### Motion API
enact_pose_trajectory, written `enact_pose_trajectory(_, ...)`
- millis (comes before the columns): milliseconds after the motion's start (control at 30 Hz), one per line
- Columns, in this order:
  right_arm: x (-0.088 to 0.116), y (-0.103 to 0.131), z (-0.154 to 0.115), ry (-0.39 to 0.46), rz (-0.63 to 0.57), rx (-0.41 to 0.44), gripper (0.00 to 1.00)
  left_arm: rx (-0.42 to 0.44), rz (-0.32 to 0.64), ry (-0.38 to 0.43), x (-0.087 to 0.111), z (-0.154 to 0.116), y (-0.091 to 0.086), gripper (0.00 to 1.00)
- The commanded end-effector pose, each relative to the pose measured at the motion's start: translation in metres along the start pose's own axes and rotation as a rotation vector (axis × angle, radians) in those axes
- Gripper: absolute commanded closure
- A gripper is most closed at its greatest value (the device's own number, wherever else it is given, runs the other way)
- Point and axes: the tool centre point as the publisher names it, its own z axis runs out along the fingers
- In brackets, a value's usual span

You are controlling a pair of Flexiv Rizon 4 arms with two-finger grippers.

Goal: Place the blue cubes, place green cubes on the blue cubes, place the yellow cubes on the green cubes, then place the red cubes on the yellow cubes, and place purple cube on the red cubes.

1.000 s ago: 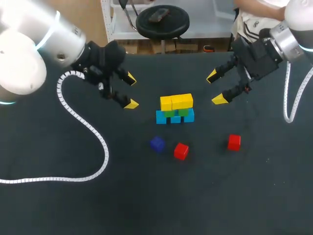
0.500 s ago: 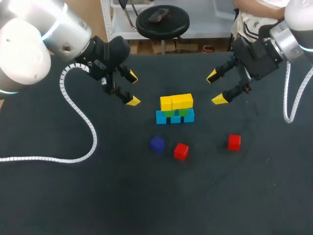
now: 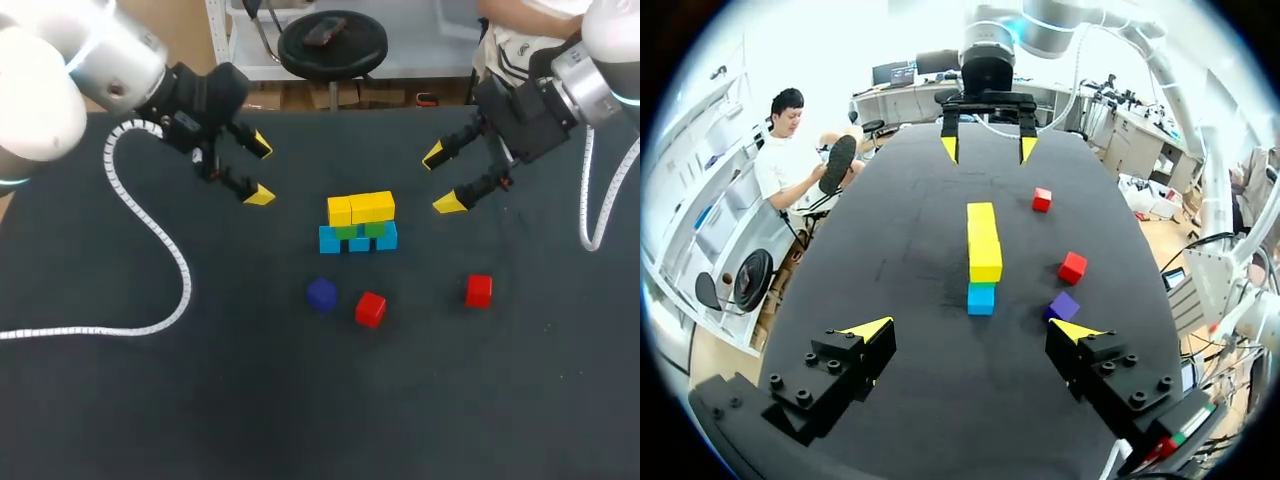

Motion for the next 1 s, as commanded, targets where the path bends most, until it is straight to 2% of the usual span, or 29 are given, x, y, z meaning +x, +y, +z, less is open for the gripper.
enact_pose_trajectory(33, 0.000, 0.001, 0.000, -0.001, -0.001, 0.002, 0.00, 0.020, 0.002, -0.029, 0.005, 0.003, 0.010, 0.00)
enact_pose_trajectory(667, 0.000, 0.001, 0.000, -0.001, -0.001, 0.002, 0.00, 0.025, 0.011, -0.045, 0.006, 0.004, 0.012, 0.00)
enact_pose_trajectory(767, 0.002, 0.016, 0.000, 0.069, 0.003, 0.026, 0.00, 0.025, 0.011, -0.045, 0.006, 0.004, 0.012, 0.00)
enact_pose_trajectory(1000, 0.032, 0.057, -0.029, 0.108, 0.117, 0.120, 0.00, 0.025, 0.011, -0.045, 0.006, 0.004, 0.012, 0.00)
